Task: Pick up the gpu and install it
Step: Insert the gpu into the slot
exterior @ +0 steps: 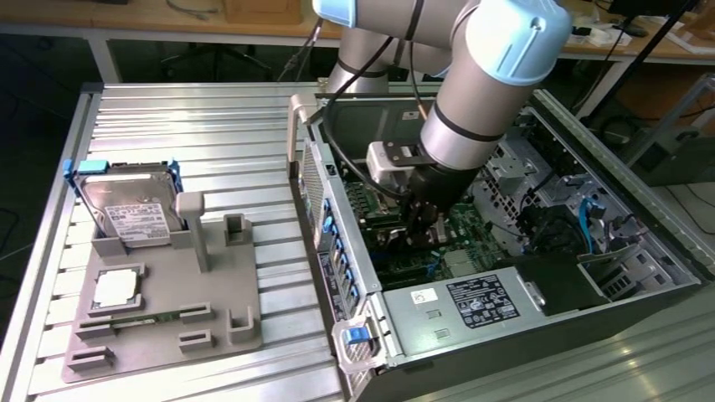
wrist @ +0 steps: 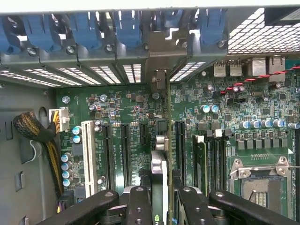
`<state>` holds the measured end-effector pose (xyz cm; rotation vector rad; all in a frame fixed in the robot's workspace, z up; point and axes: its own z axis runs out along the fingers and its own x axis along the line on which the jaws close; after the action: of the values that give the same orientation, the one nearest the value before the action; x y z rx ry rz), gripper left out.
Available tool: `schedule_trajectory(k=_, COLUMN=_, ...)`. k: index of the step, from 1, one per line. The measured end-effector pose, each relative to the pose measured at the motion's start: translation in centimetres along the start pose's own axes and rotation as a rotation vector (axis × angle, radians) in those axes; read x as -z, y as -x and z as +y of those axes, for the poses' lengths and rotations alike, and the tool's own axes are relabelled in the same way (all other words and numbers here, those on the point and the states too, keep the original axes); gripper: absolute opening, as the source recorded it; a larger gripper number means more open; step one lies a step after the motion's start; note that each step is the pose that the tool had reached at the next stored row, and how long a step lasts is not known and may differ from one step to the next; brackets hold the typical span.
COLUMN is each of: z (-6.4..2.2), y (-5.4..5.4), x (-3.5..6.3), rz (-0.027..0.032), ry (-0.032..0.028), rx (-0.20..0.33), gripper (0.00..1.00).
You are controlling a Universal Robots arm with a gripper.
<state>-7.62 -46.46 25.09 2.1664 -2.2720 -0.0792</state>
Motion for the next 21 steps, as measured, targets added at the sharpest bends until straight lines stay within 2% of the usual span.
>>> schedule_trajectory(k=9, z=-0.02, y=-0.01, x=-0.41, rz=0.0001, ry=-0.0052, rx=0.003, gripper=0.27)
schedule_trajectory(k=21, z=-0.01, y=0.10, x=-0.20, rz=-0.0009, ry=-0.0058, rx=0.003, gripper=0.27)
